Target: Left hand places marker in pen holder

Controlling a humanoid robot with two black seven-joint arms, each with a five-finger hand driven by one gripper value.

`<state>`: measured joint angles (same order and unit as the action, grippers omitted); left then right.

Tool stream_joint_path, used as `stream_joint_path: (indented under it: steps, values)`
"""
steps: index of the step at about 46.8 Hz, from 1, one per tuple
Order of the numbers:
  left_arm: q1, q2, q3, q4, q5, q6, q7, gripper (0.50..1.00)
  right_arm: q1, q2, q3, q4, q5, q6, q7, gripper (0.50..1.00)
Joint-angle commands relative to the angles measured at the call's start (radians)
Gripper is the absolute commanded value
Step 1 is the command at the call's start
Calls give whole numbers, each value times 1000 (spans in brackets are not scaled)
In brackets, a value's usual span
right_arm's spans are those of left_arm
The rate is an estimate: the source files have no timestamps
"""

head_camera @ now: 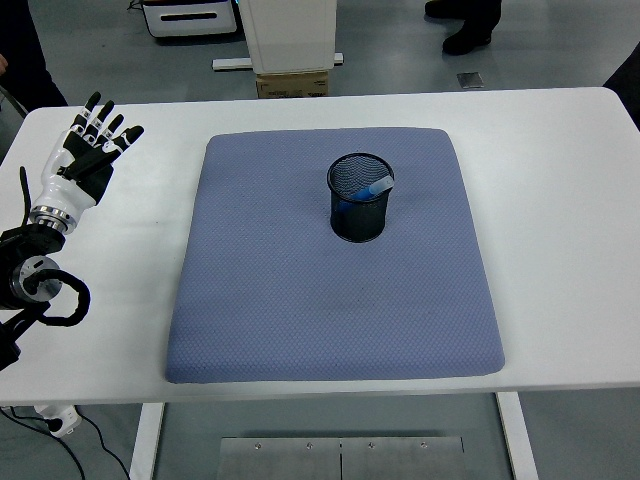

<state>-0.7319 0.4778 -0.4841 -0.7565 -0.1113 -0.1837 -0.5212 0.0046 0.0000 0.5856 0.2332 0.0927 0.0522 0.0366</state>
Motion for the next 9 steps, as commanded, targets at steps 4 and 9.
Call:
stream_joint_path:
  steps: [4, 9]
  values:
    - [0, 4, -1, -1, 1, 0, 0, 1000, 0, 0, 0, 1, -2, 0, -1, 1000]
    - [0, 16, -1, -1, 1, 0, 0, 1000, 0, 0, 3, 1, 4, 3, 2, 1000]
